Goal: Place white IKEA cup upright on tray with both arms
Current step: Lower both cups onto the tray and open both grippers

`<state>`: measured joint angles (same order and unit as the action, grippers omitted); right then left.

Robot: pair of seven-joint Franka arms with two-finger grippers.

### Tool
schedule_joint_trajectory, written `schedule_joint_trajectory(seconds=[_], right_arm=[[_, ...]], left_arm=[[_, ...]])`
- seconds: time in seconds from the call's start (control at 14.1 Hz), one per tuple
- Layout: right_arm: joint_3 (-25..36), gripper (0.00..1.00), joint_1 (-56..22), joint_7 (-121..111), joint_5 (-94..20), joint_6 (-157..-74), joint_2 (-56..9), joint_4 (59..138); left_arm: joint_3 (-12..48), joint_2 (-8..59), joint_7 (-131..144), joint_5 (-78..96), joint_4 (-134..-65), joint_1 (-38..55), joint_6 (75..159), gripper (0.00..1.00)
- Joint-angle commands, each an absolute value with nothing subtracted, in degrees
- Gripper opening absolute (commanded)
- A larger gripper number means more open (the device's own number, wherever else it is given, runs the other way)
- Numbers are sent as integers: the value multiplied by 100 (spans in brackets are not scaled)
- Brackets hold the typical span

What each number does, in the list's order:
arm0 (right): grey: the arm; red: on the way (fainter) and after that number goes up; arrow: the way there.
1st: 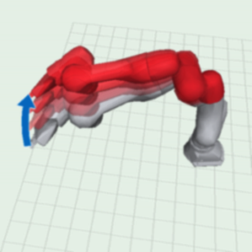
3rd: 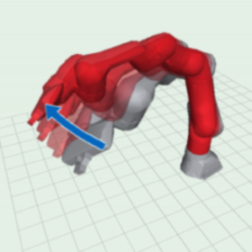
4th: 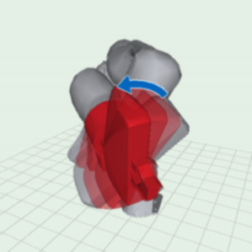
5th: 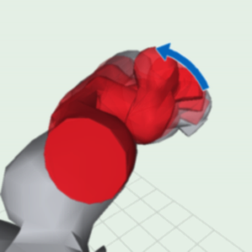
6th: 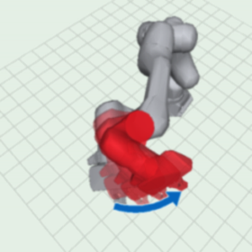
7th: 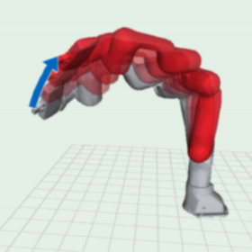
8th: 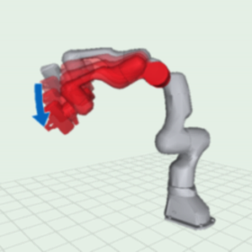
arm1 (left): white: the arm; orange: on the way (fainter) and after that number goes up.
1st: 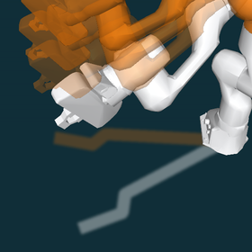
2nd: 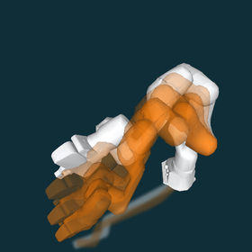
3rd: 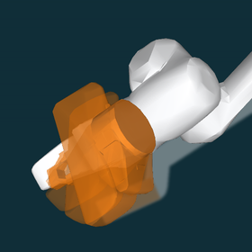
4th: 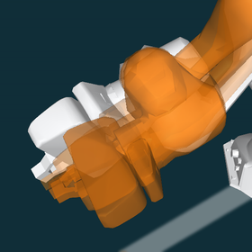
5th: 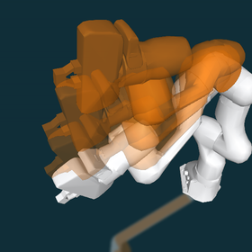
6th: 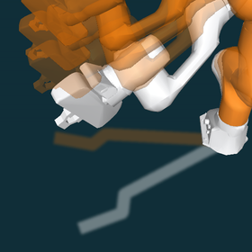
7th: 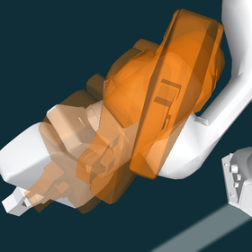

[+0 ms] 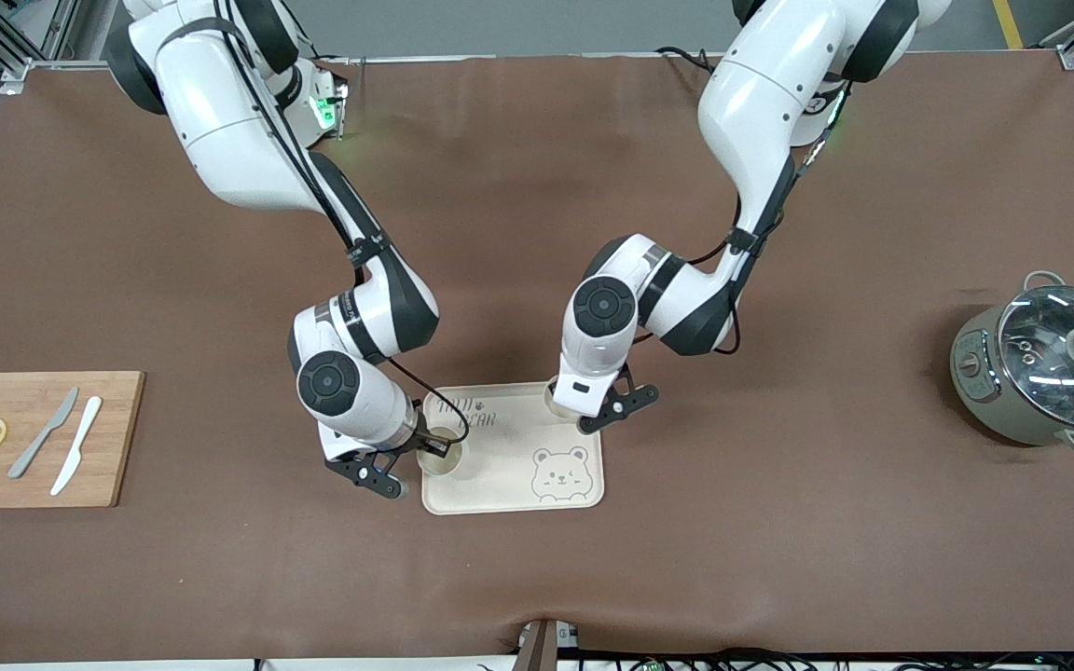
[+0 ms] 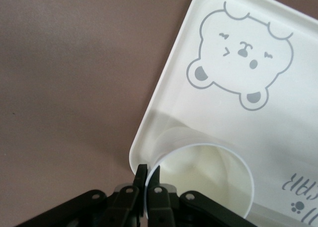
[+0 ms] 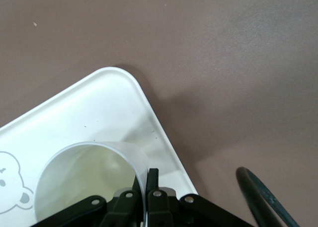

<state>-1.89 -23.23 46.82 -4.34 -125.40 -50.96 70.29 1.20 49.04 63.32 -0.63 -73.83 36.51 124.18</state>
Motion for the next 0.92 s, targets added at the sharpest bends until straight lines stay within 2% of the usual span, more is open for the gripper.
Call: schedule_joint_trajectory(seconds=[0.0,0.07,0.14,0.21,0.28,0.36,0.43,0.5,0.57,0.64,0.85], right_arm=[[-141,0,-2382,4764,-492,-12665,-5133,7066],[-141,0,-2382,4764,-492,-12709,-5133,7101],[-141,0,-2382,4764,-501,-12779,-5142,7110],[-141,0,-2382,4764,-501,-12788,-5142,7110],[-141,0,-2382,4764,-510,-12788,-5150,7110],[-141,10,-2382,4764,-510,-12779,-5150,7110],[-141,46,-2373,4764,-510,-12779,-5150,7110],[-141,66,-2373,4764,-510,-12779,-5159,7110],[-141,95,-2356,4755,-510,-12779,-5150,7110],[-141,100,-2347,4720,-510,-12779,-5150,7102],[-141,100,-2329,4658,-492,-12701,-5063,7093]], left_arm=[[61,4904,6486,-79,-7374,3700,12472,10],[53,4904,6478,-79,-7374,3700,12472,20],[61,4904,6460,-70,-7374,3683,12472,42],[62,4904,6416,-79,-7374,3683,12472,95],[53,4887,6364,-88,-7374,3674,12472,100],[53,4878,6355,-88,-7374,3665,12472,100],[53,4869,6320,-97,-7374,3656,12463,100],[44,4834,6206,-88,-7365,3630,12463,100],[35,4782,6144,-88,-7365,3612,12437,100],[0,4738,6135,-97,-7365,3551,12419,100],[-148,4510,5890,-88,-7339,3481,12052,100]])
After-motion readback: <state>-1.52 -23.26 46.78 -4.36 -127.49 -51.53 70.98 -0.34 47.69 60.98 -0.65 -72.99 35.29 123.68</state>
